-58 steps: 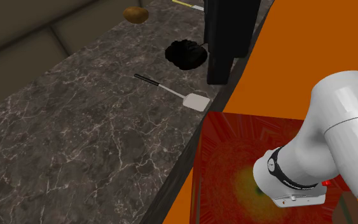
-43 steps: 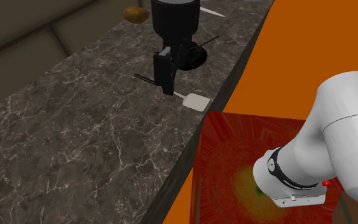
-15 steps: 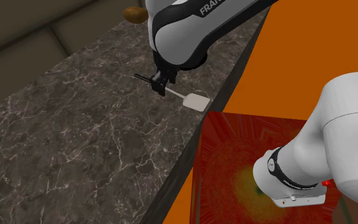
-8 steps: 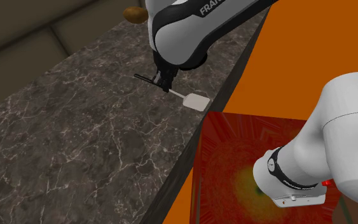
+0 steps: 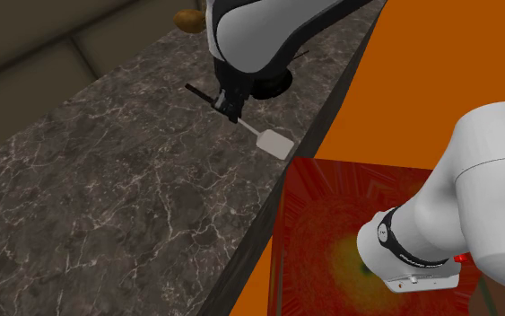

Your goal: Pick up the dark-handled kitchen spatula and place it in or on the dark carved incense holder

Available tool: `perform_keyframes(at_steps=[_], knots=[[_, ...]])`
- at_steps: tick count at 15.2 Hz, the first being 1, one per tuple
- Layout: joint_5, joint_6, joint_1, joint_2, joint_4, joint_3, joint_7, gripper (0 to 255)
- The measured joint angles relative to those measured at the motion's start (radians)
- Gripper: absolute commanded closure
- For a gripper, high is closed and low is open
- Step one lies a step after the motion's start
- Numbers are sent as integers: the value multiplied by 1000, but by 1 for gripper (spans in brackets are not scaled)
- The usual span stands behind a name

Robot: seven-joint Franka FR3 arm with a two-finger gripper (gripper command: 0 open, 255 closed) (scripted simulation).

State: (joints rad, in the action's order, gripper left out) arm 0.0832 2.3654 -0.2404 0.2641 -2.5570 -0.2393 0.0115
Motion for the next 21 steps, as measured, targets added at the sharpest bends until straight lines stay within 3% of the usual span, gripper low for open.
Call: perform_keyframes(at_steps=[14,21], knots=[[9,-208,-3,104,105,18,11,255],[18,-225,-57,38,194,-96,-152,255]])
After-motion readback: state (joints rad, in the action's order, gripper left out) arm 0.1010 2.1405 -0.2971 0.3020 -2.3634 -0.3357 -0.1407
